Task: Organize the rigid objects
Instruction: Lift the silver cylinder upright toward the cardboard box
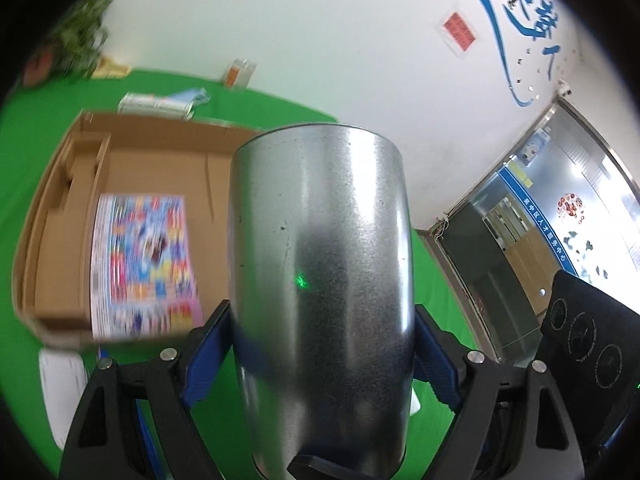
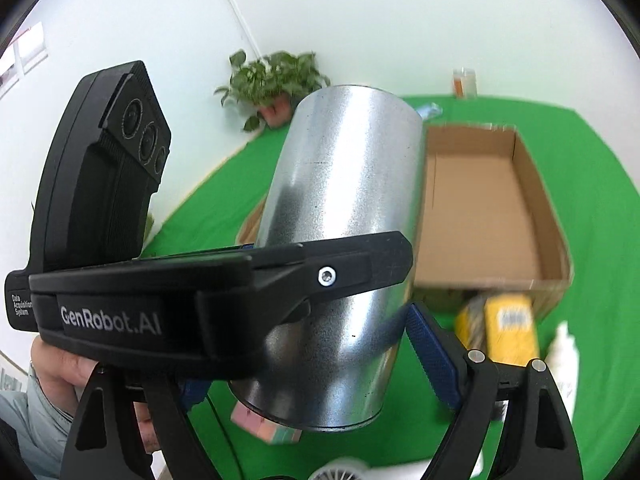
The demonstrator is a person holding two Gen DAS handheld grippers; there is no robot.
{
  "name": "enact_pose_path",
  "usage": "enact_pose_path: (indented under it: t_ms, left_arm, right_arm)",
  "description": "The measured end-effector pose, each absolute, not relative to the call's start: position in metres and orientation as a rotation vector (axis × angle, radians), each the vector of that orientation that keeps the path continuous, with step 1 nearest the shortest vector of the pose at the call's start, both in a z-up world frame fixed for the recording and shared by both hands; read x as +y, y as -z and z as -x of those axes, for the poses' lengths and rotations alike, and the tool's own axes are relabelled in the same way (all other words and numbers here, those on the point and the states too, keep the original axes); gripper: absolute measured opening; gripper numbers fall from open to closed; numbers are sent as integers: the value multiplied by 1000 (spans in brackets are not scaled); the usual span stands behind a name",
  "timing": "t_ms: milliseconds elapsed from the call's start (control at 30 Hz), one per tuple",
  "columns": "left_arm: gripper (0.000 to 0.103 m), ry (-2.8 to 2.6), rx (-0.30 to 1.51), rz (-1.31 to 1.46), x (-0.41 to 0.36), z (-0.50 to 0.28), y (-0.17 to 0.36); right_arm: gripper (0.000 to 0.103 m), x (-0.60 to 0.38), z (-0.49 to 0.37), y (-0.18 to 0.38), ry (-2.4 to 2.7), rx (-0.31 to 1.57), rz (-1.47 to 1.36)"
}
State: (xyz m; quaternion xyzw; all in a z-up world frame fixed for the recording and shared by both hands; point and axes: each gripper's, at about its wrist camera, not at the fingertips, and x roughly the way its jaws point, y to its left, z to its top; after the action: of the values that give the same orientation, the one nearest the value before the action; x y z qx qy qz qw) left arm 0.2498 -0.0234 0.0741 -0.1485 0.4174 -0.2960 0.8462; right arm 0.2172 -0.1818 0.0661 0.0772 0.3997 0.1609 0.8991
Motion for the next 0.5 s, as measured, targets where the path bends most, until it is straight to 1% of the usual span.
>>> enact_pose_path:
  t_ms: [267, 500]
  left_arm:
    - [85, 640, 852, 299, -32, -288, -95]
    - [85, 626, 888, 317, -30, -324, -88]
  right_arm:
    - [85, -200, -256, -94, -327, 797, -134]
    - [85, -206, -295, -95, -351, 853, -125]
